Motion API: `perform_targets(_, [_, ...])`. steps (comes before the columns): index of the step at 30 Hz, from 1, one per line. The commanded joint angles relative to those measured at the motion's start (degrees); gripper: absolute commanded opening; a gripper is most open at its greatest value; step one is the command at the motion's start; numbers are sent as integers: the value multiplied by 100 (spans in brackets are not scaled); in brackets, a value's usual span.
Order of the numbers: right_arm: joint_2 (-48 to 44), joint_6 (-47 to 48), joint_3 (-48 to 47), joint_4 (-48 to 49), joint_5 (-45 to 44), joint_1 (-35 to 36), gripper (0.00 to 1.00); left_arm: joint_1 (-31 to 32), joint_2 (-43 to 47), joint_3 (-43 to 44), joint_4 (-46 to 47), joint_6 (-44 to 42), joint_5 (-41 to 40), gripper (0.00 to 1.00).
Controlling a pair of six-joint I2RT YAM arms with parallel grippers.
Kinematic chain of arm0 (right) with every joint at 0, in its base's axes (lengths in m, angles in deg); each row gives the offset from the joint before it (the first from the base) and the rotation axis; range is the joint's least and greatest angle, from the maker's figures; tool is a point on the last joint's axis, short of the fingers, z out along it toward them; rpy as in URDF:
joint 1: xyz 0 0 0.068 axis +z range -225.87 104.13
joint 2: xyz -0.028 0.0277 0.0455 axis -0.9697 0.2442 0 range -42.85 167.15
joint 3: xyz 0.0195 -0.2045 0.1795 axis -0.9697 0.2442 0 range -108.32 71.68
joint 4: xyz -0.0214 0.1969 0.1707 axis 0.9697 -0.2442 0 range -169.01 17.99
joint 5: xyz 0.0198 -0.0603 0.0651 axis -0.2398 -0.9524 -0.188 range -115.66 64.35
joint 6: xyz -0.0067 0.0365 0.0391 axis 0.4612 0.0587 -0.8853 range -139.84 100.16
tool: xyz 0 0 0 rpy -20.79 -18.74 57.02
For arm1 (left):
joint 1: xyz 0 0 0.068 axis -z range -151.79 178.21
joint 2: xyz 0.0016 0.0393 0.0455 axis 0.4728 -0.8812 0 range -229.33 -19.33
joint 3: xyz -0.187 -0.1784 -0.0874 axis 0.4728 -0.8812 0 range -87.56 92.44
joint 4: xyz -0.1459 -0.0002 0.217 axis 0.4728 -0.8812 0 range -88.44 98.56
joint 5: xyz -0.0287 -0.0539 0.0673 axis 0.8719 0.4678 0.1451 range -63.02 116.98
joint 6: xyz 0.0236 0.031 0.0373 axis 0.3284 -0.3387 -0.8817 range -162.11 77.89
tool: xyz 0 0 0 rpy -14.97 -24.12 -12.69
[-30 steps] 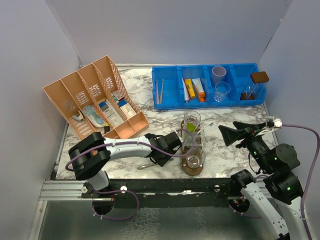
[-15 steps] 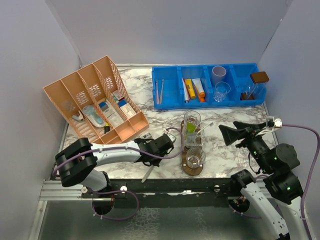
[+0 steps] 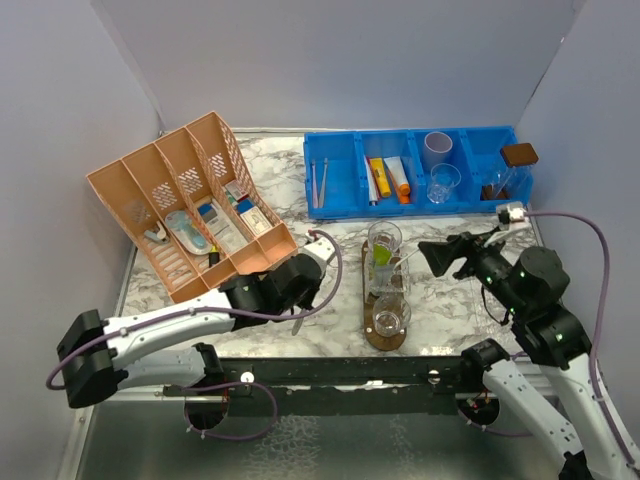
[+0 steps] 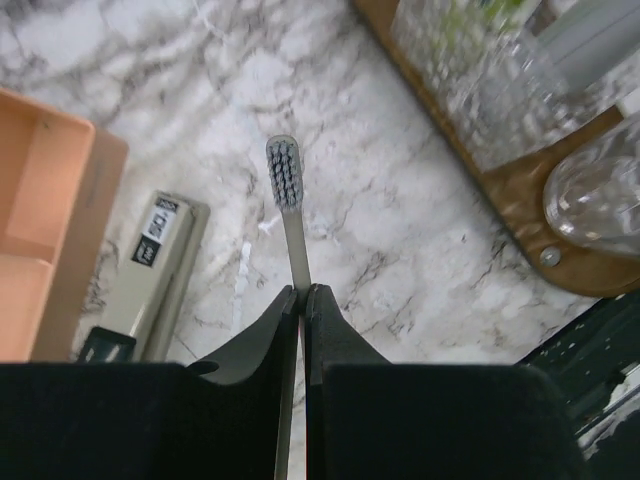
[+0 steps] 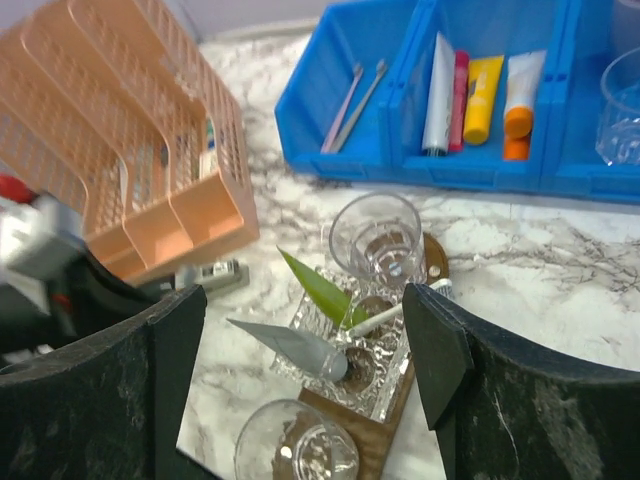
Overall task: Prepare toiletry sets of a toothbrush and toothpaste on the tray
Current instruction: Pick up the toothbrush from the center of the board.
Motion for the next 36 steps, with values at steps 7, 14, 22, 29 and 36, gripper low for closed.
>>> perform_targets(7, [1386,1545,-640,526,2957,-8,82,-389,1406,400,1830,-1473,1239,0])
perform_targets(14, [1691,2008,-319,1607,4754,-8,80,-479,953,1075,2091,-2345,3007,0])
perform_targets(22, [2002,3237,-300,1755,5919,-8,69,-496,454,1631,1606,-3256,4143,0])
perform_targets(29, [1751,4033,-184,1862,6041,-8,64,-496,510,1447,1522,-3559,4424,0])
perform_targets(36, [2200,4411,-635,1309,6324,-8,52,-501,427,1396,1425,-3699,4439,0])
